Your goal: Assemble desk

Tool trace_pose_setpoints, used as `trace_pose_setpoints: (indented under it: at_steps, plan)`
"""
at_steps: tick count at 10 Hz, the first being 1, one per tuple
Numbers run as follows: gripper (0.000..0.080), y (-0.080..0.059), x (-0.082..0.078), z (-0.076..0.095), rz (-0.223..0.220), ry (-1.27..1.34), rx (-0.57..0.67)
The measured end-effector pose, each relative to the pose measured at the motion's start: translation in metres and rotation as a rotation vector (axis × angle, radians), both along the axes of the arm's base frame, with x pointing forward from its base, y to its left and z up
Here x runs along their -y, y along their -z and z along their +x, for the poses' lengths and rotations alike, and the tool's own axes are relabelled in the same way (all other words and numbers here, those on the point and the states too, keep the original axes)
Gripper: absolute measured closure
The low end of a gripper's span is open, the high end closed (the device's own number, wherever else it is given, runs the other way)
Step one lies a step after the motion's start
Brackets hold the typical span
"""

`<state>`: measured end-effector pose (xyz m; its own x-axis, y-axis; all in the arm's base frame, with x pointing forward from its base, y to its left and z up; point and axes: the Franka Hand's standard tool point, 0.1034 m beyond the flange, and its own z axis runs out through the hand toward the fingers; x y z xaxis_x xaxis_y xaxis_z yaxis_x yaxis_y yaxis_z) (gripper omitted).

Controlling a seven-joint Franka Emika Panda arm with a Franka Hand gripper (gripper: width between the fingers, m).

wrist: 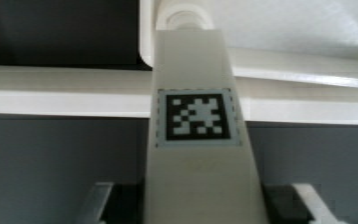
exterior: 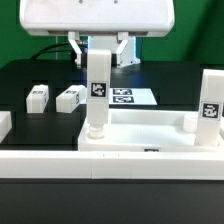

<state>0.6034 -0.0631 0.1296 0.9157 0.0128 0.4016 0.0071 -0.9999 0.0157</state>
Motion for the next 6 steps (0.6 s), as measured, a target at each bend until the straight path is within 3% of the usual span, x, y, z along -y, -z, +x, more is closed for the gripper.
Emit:
trace_pose_setpoints:
  at_steps: [6]
  plan:
    - [0.0509,0.0105,-0.0024,-0.0011,-0.004,-0.003,-0.004]
